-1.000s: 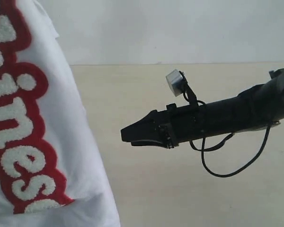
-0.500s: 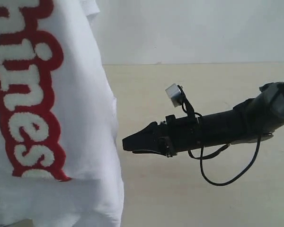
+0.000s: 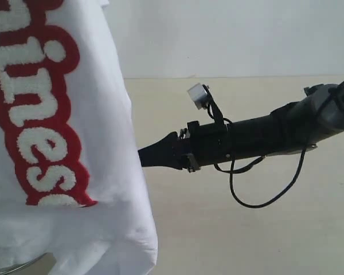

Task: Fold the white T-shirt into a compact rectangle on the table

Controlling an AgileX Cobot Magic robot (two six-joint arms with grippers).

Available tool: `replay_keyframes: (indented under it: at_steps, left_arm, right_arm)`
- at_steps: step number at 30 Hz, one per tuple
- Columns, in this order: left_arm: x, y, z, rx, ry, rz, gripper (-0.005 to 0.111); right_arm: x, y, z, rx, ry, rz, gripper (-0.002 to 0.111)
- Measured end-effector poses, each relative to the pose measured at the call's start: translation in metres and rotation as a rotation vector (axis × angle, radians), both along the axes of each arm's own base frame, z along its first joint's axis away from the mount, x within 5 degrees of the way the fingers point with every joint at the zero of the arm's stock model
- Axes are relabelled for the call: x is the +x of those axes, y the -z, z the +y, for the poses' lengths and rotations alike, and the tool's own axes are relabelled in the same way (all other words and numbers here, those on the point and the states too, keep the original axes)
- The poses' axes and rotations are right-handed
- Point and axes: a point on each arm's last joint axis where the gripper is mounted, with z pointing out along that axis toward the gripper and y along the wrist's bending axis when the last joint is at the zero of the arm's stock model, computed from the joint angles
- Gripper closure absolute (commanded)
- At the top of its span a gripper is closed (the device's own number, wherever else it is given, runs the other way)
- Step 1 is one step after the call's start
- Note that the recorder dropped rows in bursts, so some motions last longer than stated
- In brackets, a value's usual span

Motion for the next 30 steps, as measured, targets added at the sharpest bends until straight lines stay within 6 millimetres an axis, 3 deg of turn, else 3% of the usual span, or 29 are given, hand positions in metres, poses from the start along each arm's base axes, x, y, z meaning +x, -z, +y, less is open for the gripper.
replay_keyframes:
  at_steps: [5,11,20,30]
  left_arm:
    - [0.000,0.000,0.000,-0.001,0.000,0.002,0.102]
    - [0.000,0.000,0.000,0.000,-0.003,0.005,0.102]
    - [0.000,0.000,0.000,-0.004,-0.003,0.010,0.102]
    - [0.000,0.000,-0.001,-0.002,0.002,0.011,0.102]
  right_arm:
    - [0.010,-0.013,0.002,0.007,-0.008,-0.061,0.057]
    - [0.004,-0.021,0.000,-0.044,-0.087,-0.133,0.061]
    - [0.023,-0.047,-0.033,-0.055,-0.006,-0.189,0.061]
    - [0.021,-0.058,-0.009,-0.055,-0.090,-0.259,0.061]
